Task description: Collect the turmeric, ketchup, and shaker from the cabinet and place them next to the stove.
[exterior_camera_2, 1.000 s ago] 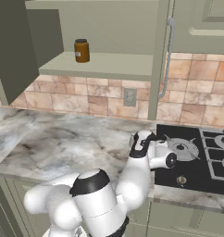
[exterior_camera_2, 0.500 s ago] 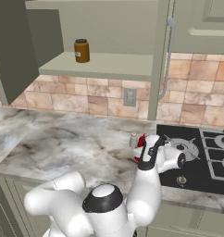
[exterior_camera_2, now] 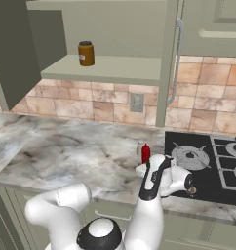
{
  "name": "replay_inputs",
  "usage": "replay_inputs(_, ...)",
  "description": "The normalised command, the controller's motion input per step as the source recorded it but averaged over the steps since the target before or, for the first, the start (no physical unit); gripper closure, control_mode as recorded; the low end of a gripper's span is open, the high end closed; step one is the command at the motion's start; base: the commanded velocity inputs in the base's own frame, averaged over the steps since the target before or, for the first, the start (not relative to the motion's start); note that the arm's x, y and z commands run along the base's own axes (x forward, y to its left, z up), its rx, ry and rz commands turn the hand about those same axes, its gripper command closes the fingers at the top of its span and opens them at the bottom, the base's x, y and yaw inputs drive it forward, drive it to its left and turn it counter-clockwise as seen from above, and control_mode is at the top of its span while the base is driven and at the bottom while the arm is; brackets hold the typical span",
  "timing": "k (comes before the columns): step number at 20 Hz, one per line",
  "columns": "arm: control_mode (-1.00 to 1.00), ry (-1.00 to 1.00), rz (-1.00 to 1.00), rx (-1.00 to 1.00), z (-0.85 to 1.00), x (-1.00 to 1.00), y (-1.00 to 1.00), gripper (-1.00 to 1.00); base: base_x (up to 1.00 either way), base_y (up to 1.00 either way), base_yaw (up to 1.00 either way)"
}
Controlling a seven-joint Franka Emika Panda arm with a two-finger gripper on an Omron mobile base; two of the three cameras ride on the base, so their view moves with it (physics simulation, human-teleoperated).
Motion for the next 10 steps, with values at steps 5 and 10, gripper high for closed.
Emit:
replay_inputs(5, -1.00, 0.00, 0.00, 0.00, 0.24, 0.03, 0.05, -1.00, 0.00, 0.00, 0.00)
replay_inputs(10, -1.00, 0.00, 0.00, 0.00, 0.35, 0.00, 0.00, -1.00, 0.00, 0.00, 0.00)
